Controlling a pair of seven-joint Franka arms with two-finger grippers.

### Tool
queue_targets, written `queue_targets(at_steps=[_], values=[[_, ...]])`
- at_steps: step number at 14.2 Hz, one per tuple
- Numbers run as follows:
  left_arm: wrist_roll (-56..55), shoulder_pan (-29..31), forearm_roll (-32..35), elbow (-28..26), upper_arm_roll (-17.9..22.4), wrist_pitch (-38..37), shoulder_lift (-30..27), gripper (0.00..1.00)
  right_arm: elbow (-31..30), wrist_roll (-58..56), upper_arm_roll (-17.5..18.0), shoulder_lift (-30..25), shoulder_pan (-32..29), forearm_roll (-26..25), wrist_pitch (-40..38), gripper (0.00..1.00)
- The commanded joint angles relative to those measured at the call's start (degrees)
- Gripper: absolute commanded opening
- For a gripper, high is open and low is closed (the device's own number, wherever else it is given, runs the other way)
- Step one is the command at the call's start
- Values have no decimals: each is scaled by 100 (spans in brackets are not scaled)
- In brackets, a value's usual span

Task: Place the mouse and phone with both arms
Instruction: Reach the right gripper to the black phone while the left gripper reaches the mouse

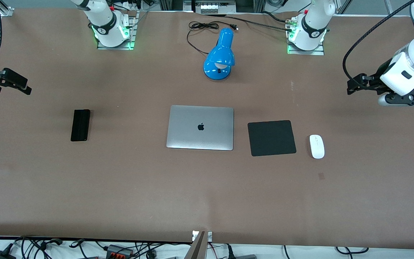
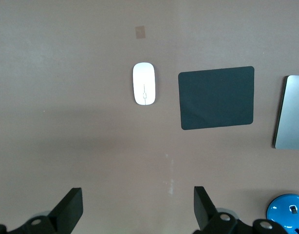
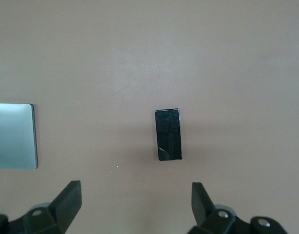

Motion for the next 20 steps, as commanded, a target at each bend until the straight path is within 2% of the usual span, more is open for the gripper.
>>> queue_targets(at_steps=[1, 4, 8, 13, 16, 18, 20], values=[[40, 13, -90, 267, -18, -13, 162, 100, -39, -53, -41, -82, 57, -25, -41, 100], [31, -13, -82, 285, -27, -5, 223, 100, -39, -53, -32, -73, 57, -25, -33, 100], [128, 65, -55, 592, 8, 31, 1029, 100, -39, -44, -32, 50, 66, -25, -6, 100], [137, 74, 15, 628, 8, 971, 1901, 100, -153, -27, -32, 585, 66, -34, 11, 100], [137, 110, 15, 252, 9, 1645, 2129, 100, -775, 17, -41, 779, 40, -95, 738, 100], [198, 250, 24, -345, 9, 2575, 2253, 100, -1285, 43, -41, 937, 22, -192, 1397, 100], [417, 233, 24, -777, 9, 3463, 2463, 100, -1498, 44, -58, 1218, 13, -192, 1812, 100]])
